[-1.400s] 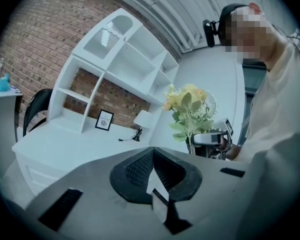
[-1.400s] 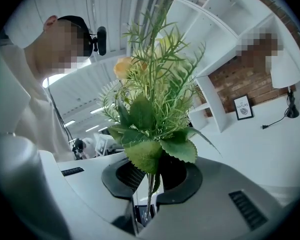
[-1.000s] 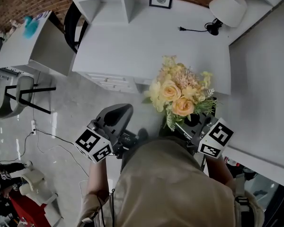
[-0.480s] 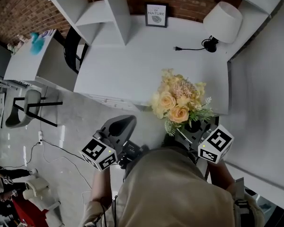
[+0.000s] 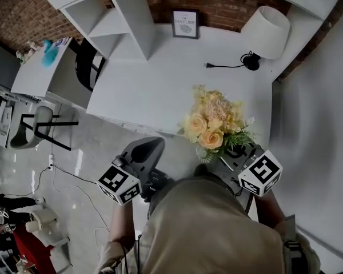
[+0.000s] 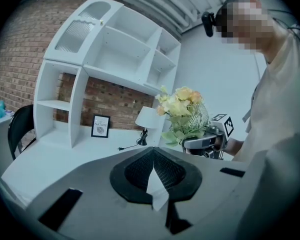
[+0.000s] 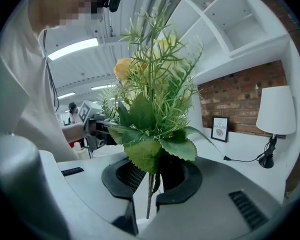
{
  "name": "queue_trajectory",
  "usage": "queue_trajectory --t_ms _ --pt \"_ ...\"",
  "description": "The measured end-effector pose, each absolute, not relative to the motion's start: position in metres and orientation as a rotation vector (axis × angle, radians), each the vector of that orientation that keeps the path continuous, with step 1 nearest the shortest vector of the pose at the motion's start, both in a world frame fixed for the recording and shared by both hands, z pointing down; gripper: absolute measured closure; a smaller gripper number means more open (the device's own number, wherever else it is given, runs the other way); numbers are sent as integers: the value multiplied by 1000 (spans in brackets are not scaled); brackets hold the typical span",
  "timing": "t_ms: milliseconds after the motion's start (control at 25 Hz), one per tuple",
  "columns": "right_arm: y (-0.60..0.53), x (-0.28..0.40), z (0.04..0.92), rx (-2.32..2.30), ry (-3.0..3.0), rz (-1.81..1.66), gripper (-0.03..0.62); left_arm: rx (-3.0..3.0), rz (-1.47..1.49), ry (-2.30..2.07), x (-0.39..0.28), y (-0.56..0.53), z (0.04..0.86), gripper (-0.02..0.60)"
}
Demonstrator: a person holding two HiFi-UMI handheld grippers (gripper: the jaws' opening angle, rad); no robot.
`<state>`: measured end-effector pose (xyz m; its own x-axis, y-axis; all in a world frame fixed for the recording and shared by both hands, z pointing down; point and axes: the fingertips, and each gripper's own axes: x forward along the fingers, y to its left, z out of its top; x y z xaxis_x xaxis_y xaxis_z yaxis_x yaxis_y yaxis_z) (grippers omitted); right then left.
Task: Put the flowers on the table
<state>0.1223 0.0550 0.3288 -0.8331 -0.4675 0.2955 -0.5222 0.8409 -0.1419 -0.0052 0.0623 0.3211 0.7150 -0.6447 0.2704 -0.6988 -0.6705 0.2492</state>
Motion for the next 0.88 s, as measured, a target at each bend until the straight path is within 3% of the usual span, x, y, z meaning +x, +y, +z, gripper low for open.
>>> queue_trajectory --t_ms 320,880 --pt "41 156 343 793 -2654 147 528 2592 276 -1047 23 53 314 572" --pt "23 159 366 780 -2514 -16 528 2608 314 -998 31 24 325 572"
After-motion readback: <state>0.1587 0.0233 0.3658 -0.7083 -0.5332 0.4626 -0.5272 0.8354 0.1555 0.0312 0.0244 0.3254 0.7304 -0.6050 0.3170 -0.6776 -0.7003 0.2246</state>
